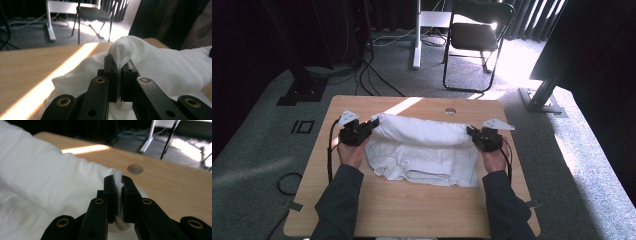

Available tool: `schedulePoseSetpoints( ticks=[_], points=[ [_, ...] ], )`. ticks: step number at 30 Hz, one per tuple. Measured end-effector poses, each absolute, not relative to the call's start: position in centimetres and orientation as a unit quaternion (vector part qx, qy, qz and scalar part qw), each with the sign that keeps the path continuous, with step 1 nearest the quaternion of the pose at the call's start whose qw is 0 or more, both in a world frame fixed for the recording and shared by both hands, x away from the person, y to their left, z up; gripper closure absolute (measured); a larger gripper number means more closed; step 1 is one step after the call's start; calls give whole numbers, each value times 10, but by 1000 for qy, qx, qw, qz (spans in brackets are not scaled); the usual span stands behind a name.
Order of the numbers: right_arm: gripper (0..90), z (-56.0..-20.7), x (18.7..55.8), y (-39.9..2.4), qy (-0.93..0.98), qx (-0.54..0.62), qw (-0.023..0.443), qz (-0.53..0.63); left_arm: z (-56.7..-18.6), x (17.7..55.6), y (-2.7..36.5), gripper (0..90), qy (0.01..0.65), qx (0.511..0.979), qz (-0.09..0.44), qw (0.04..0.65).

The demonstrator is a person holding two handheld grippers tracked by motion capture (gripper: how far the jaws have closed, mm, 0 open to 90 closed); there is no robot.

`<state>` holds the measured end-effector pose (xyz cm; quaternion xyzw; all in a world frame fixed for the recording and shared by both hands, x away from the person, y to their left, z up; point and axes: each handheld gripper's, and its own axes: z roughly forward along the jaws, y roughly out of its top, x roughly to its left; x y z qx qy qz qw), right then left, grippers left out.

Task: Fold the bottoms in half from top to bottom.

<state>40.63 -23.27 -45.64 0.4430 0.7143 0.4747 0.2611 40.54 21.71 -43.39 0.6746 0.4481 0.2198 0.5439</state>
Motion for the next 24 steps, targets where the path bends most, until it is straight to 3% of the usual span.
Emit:
schedulePoseSetpoints(
  ticks=[9,16,18,20,22,24],
  points=[
    [843,-430,382,-247,677,434,278,526,-418,386,222,873,425,668,210,574],
    [832,-473,324,-249,724,410,229,505,-463,331,235,854,429,697,151,554],
    [812,-489,313,-248,739,412,208,492,-477,323,238,786,432,706,121,549],
    [712,-499,308,-249,753,409,183,482,-480,318,239,645,435,714,144,529],
    [566,-497,307,-249,751,409,196,480,-478,318,240,617,436,714,149,527],
    [488,-485,310,-246,731,420,211,495,-459,324,232,616,437,707,160,533]
  ],
)
